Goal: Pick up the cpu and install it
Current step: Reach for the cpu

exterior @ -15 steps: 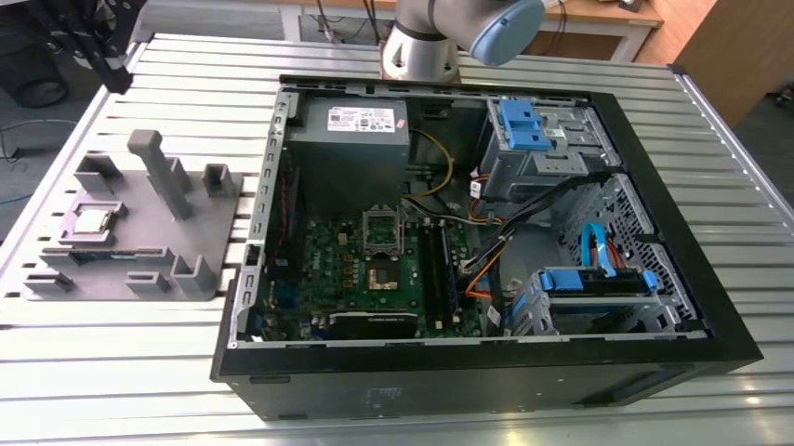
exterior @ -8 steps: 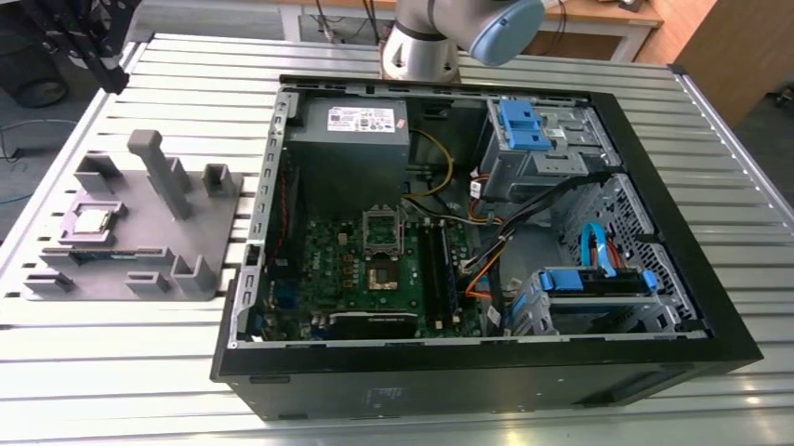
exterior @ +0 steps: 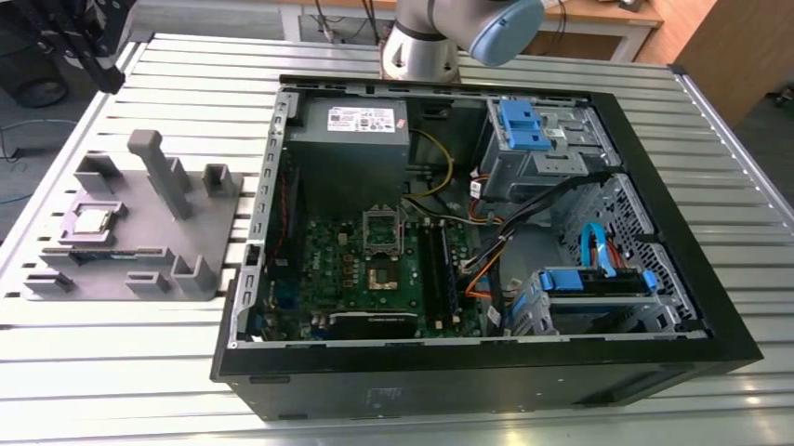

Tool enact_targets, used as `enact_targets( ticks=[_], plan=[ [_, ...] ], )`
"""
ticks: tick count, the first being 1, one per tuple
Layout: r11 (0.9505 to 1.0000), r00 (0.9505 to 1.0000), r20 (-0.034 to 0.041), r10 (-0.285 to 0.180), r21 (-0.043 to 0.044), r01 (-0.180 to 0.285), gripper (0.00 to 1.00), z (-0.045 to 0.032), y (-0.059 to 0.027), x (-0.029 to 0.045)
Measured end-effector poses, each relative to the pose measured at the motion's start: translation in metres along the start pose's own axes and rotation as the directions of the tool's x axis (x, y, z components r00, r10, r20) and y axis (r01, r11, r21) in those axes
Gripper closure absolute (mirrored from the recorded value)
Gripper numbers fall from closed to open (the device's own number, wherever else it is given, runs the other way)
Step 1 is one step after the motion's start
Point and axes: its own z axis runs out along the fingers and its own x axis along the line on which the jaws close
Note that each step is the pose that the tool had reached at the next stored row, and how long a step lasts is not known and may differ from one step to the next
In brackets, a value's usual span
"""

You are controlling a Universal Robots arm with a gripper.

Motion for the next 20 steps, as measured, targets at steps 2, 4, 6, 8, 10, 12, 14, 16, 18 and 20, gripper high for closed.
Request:
enact_targets(
  ticks=[2,4,6,8,10,12,14,16,18,20],
  plan=[
    [1.0000,1.0000,0.0002,0.000,0.0000,0.000,0.89,-0.0001,-0.0001,0.0009],
    [1.0000,1.0000,0.0004,0.000,0.0000,0.000,0.89,-0.0002,-0.0001,0.0019],
    [1.0000,1.0000,0.0005,0.000,0.0000,0.000,0.89,-0.0002,-0.0002,0.0028],
    [1.0000,1.0000,0.0008,0.000,-0.0001,0.000,0.89,-0.0003,-0.0003,0.0038],
    [1.0000,1.0000,0.0010,0.000,-0.0001,0.000,0.89,-0.0003,-0.0003,0.0047],
    [1.0000,1.0000,0.0011,0.000,0.0000,0.000,0.89,-0.0004,-0.0004,0.0056],
    [1.0000,1.0000,0.0013,0.000,0.0000,0.000,0.89,-0.0005,-0.0005,0.0066],
    [1.0000,1.0000,0.0016,0.000,-0.0001,0.000,0.89,-0.0005,-0.0006,0.0075],
    [1.0000,1.0000,0.0017,0.000,-0.0001,0.000,0.89,-0.0006,-0.0006,0.0085],
    [1.0000,1.0000,0.0020,0.000,-0.0001,0.000,0.89,-0.0007,-0.0007,0.0094]
  ],
)
